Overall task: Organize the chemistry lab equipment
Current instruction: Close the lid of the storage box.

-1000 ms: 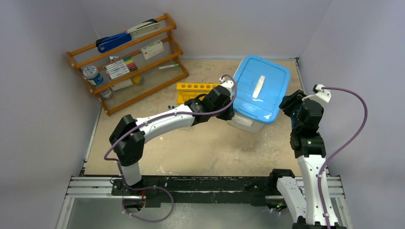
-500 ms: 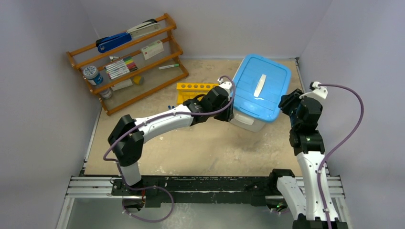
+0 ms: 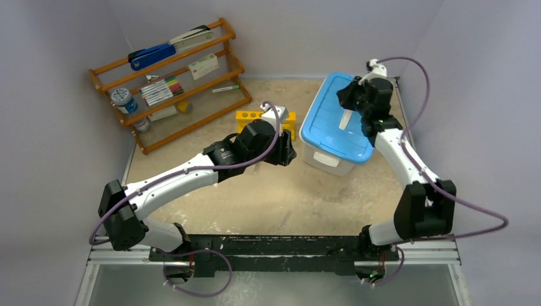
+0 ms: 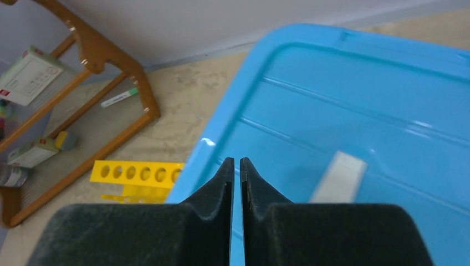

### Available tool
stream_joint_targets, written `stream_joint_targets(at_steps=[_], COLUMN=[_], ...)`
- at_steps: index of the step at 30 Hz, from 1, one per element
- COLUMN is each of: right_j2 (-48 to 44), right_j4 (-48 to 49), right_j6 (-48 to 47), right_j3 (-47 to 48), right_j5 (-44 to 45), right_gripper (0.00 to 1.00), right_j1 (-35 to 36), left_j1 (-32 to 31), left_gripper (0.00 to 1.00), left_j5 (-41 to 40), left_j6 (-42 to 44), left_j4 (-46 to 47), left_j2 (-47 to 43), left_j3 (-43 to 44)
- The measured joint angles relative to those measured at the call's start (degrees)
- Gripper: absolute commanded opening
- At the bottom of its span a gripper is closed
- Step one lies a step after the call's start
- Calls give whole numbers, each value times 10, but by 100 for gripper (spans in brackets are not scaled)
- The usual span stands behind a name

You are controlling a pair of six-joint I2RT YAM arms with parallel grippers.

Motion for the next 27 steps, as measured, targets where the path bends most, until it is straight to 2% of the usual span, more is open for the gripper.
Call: stream_joint_targets(at_steps=[4, 10, 22, 27], right_j2=[72, 137, 183, 168], right_j4=[27, 53, 93, 90], right_j6=[-7, -3, 0, -8], right_j3=[54, 59, 87, 75], right_j5=[1, 12, -7, 9], right_gripper=[14, 17, 18, 21], right_j1=[40, 51, 62, 69], left_j1=[0, 1, 2, 3], left_gripper=[47, 47, 46, 51], left_j5=[-12, -20, -27, -30], left_j6=[-2, -3, -4, -4], left_j4=[-1, -16, -2, 10], left_j2=[-7, -7, -7, -7], left_j3=[-19, -38, -53, -56])
